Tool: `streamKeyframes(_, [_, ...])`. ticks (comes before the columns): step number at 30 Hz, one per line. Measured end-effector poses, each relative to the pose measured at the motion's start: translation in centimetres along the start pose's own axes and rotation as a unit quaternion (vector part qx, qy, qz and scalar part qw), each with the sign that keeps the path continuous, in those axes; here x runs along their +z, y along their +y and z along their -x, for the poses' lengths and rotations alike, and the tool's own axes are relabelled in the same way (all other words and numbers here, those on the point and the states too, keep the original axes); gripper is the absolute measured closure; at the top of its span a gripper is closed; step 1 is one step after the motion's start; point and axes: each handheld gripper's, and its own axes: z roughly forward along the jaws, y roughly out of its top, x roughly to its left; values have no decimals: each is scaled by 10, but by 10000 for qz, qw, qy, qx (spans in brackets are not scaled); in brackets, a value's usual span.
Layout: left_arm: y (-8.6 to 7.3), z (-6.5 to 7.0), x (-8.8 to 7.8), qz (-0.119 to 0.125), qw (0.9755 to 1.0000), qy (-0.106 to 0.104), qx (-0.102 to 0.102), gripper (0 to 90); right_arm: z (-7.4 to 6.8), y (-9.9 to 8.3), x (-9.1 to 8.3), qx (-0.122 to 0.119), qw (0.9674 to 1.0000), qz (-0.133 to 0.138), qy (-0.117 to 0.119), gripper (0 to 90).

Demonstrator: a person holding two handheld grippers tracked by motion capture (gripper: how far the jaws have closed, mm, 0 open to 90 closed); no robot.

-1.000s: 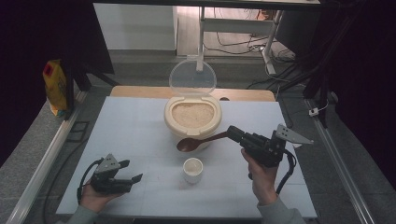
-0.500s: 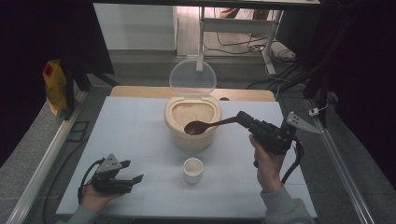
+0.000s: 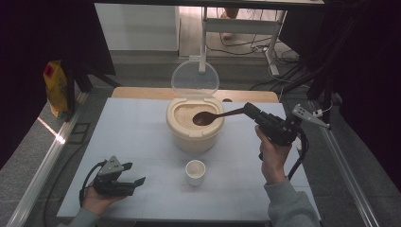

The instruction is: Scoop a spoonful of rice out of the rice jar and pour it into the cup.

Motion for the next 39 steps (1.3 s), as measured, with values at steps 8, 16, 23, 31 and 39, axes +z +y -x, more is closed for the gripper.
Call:
streamKeyframes(8, [0,0,0,-20,10000,-17,3,233,8,2,4,-35,9997,-27,-235,830])
streamKeyframes(16, [0,-1,1,-29,10000,-14,-40,227,13,7,11,-131,9989,-105,-431,830])
streamKeyframes(23, [0,-2,2,-56,10000,-25,-74,226,10,16,17,-364,9966,-271,-680,830])
streamKeyframes(31, [1,-3,2,-22,9999,-17,-120,223,11,15,34,-730,9900,-573,-1066,831])
streamKeyframes(39, [2,-3,5,-44,10000,-52,-66,223,9,14,45,-1236,9776,-914,-1438,831])
